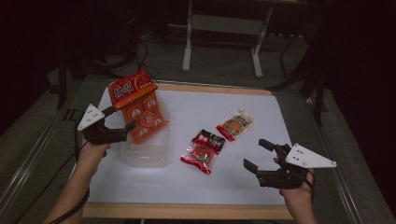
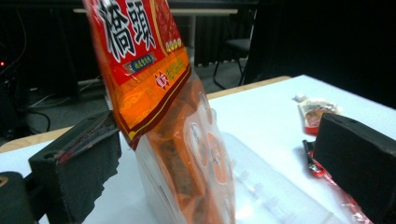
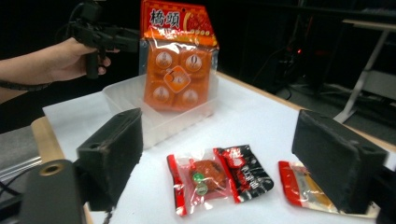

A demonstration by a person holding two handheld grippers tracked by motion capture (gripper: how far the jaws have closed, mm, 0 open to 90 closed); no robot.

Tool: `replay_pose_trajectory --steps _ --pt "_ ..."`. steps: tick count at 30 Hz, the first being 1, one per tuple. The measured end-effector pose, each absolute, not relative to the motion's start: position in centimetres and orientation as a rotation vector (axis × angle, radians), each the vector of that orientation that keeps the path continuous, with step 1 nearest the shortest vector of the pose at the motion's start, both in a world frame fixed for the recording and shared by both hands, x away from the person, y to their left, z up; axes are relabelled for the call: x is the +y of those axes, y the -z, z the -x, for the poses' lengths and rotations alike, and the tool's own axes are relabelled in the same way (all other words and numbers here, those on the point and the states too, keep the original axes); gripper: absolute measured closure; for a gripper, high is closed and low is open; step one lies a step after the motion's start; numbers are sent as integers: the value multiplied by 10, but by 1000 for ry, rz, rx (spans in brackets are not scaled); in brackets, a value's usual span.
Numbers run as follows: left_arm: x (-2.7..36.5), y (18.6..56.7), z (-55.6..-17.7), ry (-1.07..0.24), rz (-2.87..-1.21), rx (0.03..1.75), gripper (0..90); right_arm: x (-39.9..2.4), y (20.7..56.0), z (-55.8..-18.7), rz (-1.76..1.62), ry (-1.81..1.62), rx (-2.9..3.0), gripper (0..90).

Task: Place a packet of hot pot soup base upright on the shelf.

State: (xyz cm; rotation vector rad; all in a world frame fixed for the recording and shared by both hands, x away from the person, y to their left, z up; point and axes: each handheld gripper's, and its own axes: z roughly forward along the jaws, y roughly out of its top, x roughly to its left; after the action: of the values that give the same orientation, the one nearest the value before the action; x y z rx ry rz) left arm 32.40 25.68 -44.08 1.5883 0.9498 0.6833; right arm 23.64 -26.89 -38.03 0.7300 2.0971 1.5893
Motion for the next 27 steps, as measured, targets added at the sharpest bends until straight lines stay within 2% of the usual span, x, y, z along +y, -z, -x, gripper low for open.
replay_pose_trajectory --steps 1,12,21,27 --pt "258 440 -321 -685 -1585 946 15 -269 381 -238 -741 -1590 2117 210" --pt "253 433 -290 -678 -1611 886 15 -272 387 -248 -760 -1591 2129 189" --pt "229 429 -257 -636 -1626 781 15 -270 393 -258 -822 -1529 2116 116" --pt "212 429 -247 -619 -1661 717 15 -266 400 -269 -864 -1525 2109 108"
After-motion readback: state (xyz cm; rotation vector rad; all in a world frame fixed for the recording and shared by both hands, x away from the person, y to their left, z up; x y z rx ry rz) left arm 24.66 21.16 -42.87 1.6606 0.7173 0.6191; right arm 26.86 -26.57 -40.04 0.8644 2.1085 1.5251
